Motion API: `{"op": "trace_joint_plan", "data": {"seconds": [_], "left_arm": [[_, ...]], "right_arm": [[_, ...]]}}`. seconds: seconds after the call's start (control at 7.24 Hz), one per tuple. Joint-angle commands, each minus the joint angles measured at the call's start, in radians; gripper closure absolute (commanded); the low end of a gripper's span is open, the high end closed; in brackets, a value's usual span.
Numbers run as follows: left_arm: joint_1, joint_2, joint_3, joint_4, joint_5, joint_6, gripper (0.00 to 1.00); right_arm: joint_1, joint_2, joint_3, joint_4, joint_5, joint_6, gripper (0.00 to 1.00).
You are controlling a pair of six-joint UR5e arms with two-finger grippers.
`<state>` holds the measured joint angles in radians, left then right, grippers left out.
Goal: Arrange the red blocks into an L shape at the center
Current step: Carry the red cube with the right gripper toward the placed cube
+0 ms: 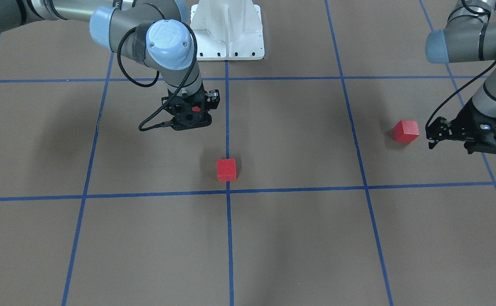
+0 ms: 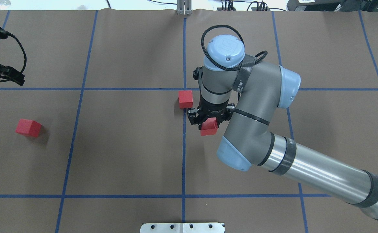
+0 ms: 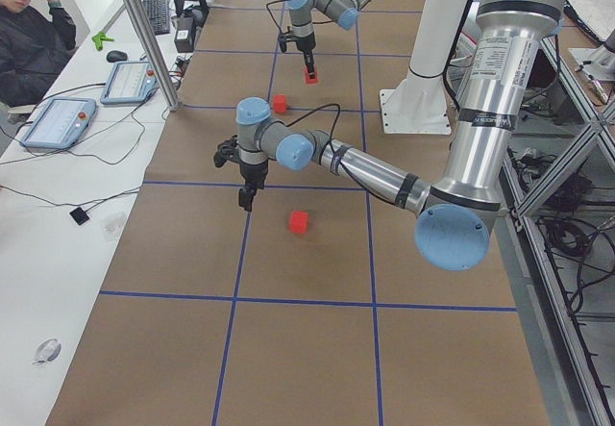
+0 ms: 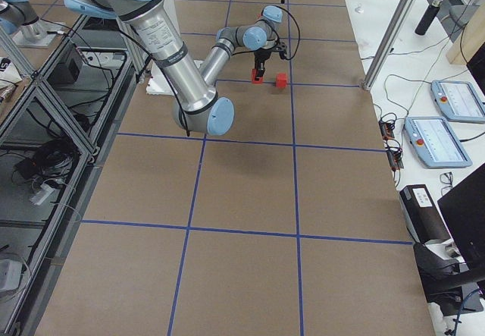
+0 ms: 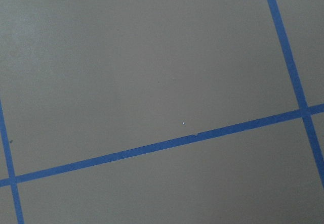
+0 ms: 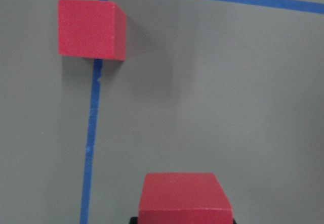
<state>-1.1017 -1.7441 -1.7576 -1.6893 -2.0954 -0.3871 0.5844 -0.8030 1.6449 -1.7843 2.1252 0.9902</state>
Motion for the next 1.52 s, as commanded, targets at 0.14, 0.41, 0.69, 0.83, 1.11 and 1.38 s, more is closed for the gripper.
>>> {"op": "trace_joint_plan", "data": {"seconds": [0.14,0.41,0.69,0.83,1.11,1.38], "left_arm": [[0.005,-0.002,0.001,-0.012,0.000,-0.003,0.00],[0.005,-0.002,0.001,-0.012,0.000,-0.003,0.00],[0.005,-0.005,0.001,-0.012,0.000,-0.003,0.00],[0.005,-0.005,0.003,-0.012,0.000,-0.003,0.00],[0.005,-0.009,0.003,-0.012,0.000,-0.003,0.00],[0.006,-0.009,0.001,-0.012,0.000,-0.003,0.00]], "right_arm": [[-0.032,0.131,-0.230,0.147,-0.004,0.099,1.00],[-0.031,0.131,-0.277,0.195,-0.037,0.100,1.00],[-0.029,0.131,-0.283,0.197,-0.054,0.100,1.00],[-0.025,0.136,-0.284,0.200,-0.059,0.097,1.00],[-0.023,0.137,-0.284,0.203,-0.083,0.114,1.00],[-0.011,0.137,-0.286,0.203,-0.083,0.113,1.00]]}}
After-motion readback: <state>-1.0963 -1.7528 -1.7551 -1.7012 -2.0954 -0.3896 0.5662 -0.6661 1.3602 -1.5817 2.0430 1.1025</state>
